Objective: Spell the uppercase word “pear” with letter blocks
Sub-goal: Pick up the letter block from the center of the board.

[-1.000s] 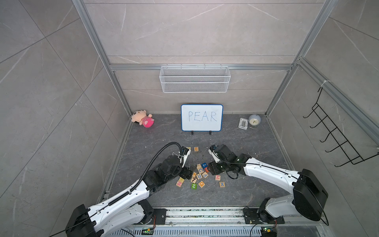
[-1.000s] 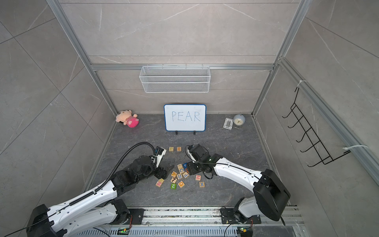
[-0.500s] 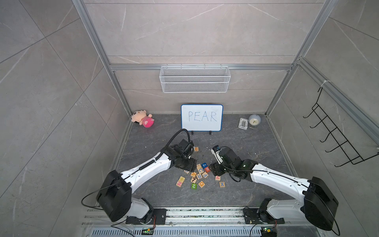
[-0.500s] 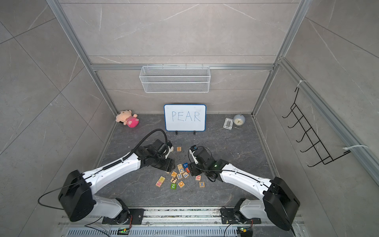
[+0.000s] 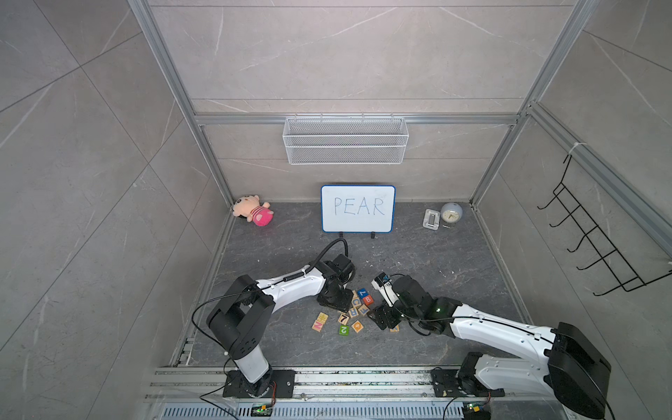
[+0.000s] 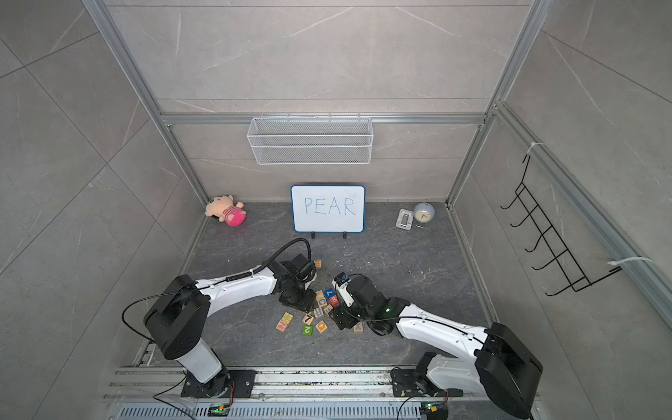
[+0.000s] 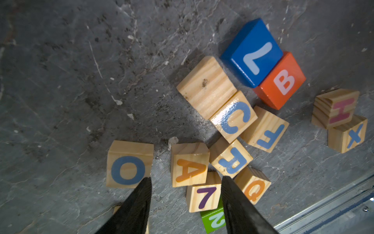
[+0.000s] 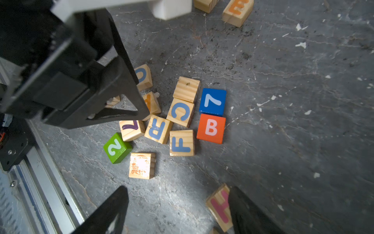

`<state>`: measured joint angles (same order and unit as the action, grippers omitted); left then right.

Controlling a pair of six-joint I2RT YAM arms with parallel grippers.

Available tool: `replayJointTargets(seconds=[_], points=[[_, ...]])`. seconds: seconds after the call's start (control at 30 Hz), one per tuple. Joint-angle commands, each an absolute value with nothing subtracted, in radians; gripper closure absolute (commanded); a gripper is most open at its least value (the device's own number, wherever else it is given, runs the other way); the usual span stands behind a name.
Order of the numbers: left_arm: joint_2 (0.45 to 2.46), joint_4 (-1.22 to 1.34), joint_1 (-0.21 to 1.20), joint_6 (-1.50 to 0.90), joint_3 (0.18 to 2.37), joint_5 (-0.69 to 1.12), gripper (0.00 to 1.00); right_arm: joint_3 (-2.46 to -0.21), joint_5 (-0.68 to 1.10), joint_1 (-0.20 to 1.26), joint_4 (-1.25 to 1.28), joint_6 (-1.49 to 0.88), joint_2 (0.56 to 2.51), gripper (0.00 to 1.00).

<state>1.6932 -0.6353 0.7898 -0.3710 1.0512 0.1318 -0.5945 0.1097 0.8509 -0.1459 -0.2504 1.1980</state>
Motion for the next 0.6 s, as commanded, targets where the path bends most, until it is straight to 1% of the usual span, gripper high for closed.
replayJointTargets(seconds=[0.0, 0.23, 0.4, 0.47, 0.57], points=[[1.72, -0.62, 0.806, -0.388, 1.082, 0.103, 0.44, -0.586, 0.103, 0.857, -0.123, -0.268, 1.173, 0.2], [1.744, -0.594, 0.818, -0.406, 1.057, 0.044, 0.46, -0.596, 0.101, 0.859, -0.138, -0.266, 1.17, 0.2], [1.742, -0.611, 0.819, -0.423, 1.053, 0.001, 0.5, -0.595, 0.087, 0.859, -0.152, -0.266, 1.146, 0.2], [1.737, -0.618, 0.818, -0.425, 1.049, -0.011, 0.53, -0.592, 0.084, 0.859, -0.153, -0.267, 1.139, 0.2], [1.73, -0.627, 0.818, -0.424, 1.049, -0.021, 0.54, -0.593, 0.083, 0.858, -0.157, -0.27, 1.139, 0.2]])
